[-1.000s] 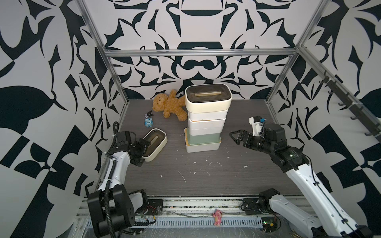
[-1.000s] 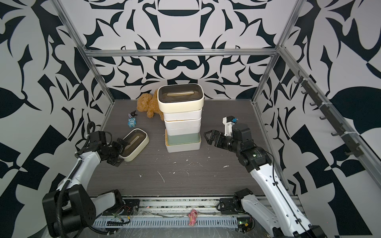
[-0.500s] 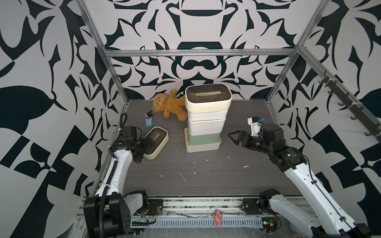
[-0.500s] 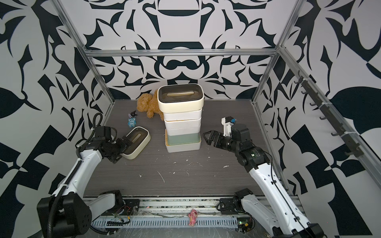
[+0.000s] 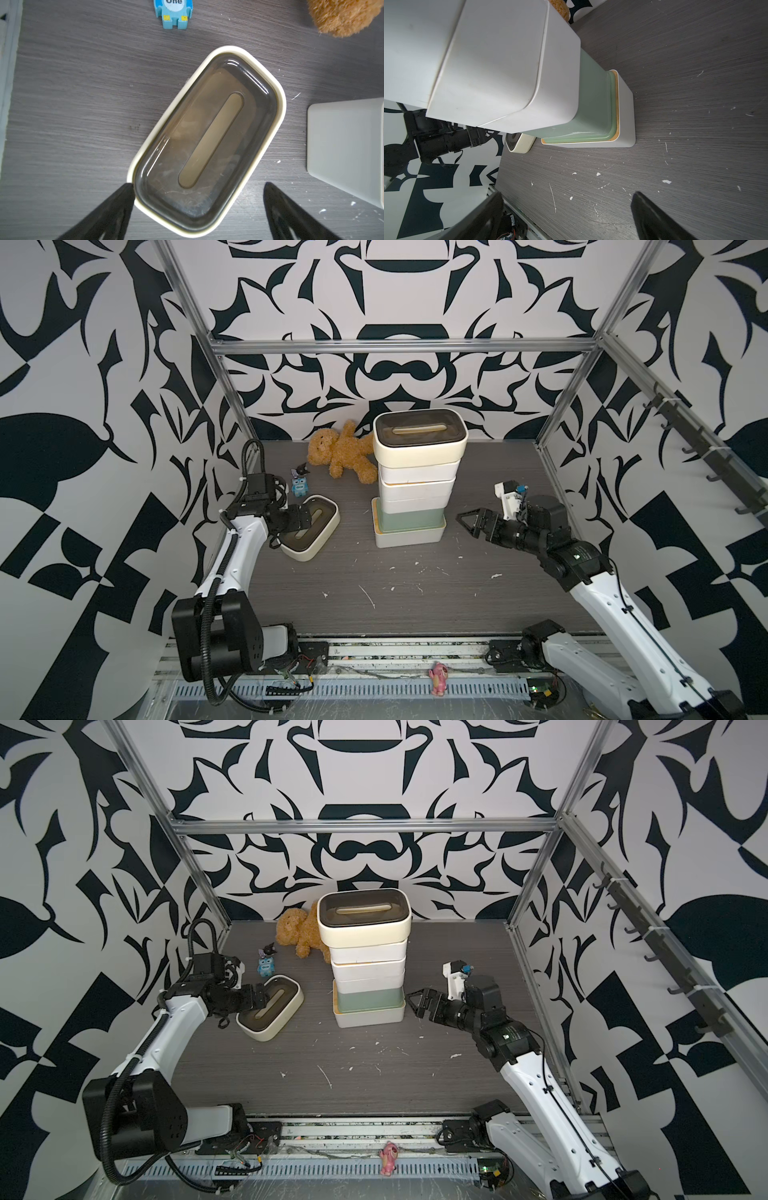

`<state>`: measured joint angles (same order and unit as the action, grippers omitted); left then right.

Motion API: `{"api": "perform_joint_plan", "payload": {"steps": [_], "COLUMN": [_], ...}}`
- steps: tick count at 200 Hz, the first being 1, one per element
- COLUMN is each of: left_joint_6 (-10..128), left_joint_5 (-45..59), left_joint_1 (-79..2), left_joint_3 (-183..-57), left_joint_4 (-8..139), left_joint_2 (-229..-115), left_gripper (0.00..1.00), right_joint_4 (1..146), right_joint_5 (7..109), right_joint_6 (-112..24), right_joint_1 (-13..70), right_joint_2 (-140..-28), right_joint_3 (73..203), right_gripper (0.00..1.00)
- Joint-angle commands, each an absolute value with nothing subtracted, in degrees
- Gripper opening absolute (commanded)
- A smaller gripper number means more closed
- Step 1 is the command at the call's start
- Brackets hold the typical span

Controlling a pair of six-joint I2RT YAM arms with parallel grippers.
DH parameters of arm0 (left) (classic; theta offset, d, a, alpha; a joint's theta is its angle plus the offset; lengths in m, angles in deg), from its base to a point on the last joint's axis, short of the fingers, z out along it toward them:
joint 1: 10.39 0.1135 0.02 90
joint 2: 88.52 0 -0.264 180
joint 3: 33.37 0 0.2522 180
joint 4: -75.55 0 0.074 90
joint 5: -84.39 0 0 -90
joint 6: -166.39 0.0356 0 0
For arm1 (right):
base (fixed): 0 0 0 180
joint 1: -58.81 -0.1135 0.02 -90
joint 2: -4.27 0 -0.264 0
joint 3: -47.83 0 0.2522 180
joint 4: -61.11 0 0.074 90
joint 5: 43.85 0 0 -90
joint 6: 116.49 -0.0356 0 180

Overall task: Stack the tissue boxes
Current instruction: Move the tissue box to the center of the board, then pick up the tissue box from the center of the board.

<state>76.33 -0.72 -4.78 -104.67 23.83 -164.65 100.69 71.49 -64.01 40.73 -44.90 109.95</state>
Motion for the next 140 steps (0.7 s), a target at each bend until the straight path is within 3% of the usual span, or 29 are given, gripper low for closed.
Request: {"api": "perform_joint_plan", "payload": {"steps": [1,140], "left_joint_6": [85.83,86.18], "left_joint_5": [-1.29,-9.38], "left_joint_1": [-4.78,-9.54], "left_joint_3": [-106.98,-113.74], "left_joint_4": [24.87,21.86], "left_joint_2": [-167.33,-185.11], "left_gripper": [0.99,0.93], "right_joint_4": [98.85,100.41], "right_joint_5": [73.62,72.87], "right_joint_6": [-64.24,-64.72], "right_joint_1": [40.69,40.63], "right_joint_2": [-45.07,-44.6], "right_joint_3": [110.44,110.9], "right_gripper": [0.99,0.99]}}
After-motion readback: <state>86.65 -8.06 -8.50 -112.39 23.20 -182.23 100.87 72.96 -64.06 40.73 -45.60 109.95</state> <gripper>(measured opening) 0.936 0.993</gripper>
